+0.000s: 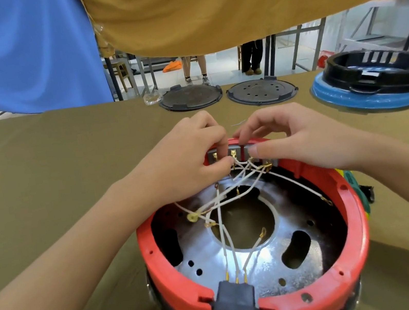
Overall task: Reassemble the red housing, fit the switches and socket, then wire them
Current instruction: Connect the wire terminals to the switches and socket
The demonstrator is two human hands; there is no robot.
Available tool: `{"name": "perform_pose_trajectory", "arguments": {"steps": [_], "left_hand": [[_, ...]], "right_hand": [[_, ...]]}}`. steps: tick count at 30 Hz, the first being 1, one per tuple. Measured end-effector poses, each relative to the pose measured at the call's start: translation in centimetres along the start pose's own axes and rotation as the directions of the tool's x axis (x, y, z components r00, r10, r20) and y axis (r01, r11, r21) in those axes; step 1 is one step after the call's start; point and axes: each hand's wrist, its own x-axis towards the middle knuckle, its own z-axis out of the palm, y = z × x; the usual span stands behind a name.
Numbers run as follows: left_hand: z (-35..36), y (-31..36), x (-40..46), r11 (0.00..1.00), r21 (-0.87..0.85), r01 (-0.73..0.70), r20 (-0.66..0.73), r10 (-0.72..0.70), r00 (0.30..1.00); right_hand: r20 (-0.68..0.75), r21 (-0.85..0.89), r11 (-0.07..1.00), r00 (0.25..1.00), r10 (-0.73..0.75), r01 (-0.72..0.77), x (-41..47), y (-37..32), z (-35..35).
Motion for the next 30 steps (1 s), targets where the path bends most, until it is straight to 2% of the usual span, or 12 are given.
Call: {"name": "perform_pose_trajectory", "arguments": {"steps": [9, 15, 21, 30], "left_hand": [[0.3, 0.1, 0.2, 0.998, 0.030, 0.051, 0.025, -0.051, 0.998], [0.0, 0.1, 0.4, 0.991, -0.084, 0.102, 0.025, -0.101, 0.995], [-0.4, 0.5, 0.4, 0.980, -0.141, 0.143, 0.058, -0.136, 0.989], [-0.2, 0.9, 0.3, 0.993, -0.040, 0.113, 0.021, -0.112, 0.993]], "right_hand": [[-0.069, 0.037, 0.999, 0.997, 0.014, -0.011, -0.1, 0.0, 0.6], [-0.077, 0.003, 0.999, 0.996, 0.040, -0.040, 0.0, 0.1, 0.7], [-0.054, -0.186, 0.980, 0.997, 0.054, -0.063, 0.1, -0.6, 1.0], [-0.127, -0.462, 0.886, 0.992, -0.010, -0.050, 0.2, -2.1, 2.5]]}}
